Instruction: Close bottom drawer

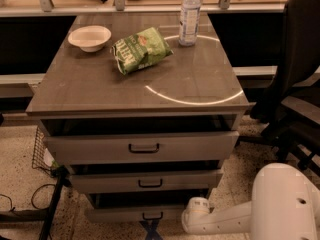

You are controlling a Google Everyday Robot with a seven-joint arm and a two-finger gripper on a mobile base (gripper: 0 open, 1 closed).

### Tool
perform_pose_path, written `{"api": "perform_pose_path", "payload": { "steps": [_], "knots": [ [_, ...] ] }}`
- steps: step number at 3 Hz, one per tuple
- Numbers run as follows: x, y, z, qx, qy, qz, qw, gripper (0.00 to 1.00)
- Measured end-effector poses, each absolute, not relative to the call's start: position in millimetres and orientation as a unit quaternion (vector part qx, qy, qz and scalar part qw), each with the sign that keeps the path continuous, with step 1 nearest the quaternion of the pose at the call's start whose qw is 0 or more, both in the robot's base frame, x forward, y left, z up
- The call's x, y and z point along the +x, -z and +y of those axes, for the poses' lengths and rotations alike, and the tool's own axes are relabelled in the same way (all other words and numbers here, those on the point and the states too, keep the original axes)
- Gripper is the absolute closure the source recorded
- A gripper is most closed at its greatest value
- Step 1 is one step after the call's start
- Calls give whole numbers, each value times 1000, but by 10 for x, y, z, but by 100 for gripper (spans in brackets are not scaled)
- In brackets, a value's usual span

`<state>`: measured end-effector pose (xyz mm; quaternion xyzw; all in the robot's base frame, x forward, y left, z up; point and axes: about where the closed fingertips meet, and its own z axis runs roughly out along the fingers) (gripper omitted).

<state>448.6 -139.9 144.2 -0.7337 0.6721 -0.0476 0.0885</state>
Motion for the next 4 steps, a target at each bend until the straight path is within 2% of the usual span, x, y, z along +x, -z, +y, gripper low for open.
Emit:
{"api": "perform_pose_path", "payload": {
  "steps": [4],
  "knots": [
    [4982,-1484,-1439,-733,53,674,80,100]
  ]
}}
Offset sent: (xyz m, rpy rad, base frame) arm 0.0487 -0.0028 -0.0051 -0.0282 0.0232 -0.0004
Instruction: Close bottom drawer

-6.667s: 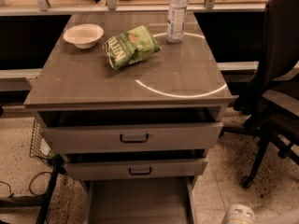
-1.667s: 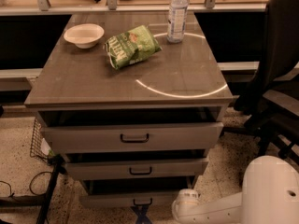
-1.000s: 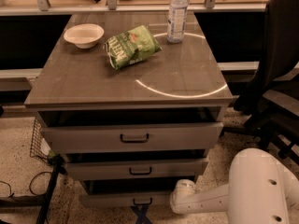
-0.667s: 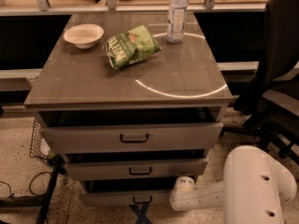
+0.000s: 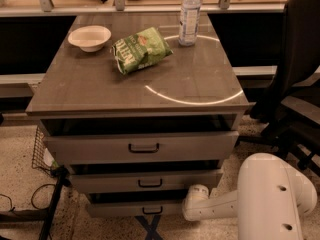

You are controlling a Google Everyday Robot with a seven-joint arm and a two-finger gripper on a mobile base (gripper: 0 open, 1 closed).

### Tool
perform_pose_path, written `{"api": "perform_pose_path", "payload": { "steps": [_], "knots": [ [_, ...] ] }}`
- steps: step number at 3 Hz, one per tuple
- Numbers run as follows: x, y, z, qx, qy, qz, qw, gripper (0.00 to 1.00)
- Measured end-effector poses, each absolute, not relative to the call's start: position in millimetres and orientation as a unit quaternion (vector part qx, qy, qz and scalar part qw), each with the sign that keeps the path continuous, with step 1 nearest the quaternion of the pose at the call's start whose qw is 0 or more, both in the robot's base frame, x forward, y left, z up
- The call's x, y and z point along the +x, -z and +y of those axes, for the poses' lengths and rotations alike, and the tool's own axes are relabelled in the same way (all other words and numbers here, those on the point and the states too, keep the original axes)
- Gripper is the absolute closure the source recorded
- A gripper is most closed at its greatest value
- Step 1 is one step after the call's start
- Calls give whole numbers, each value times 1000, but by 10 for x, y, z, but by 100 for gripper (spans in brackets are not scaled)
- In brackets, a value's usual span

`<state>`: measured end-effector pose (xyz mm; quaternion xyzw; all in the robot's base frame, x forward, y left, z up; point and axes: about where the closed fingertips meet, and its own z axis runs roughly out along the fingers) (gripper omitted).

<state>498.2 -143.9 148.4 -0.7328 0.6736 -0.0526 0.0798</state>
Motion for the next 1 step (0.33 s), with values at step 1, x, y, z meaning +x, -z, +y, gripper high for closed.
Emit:
{"api": "perform_pose_path", "payload": {
  "steps": [1],
  "knots": [
    [5069,-1566,-1471,-731,55,674,95,100]
  ]
}}
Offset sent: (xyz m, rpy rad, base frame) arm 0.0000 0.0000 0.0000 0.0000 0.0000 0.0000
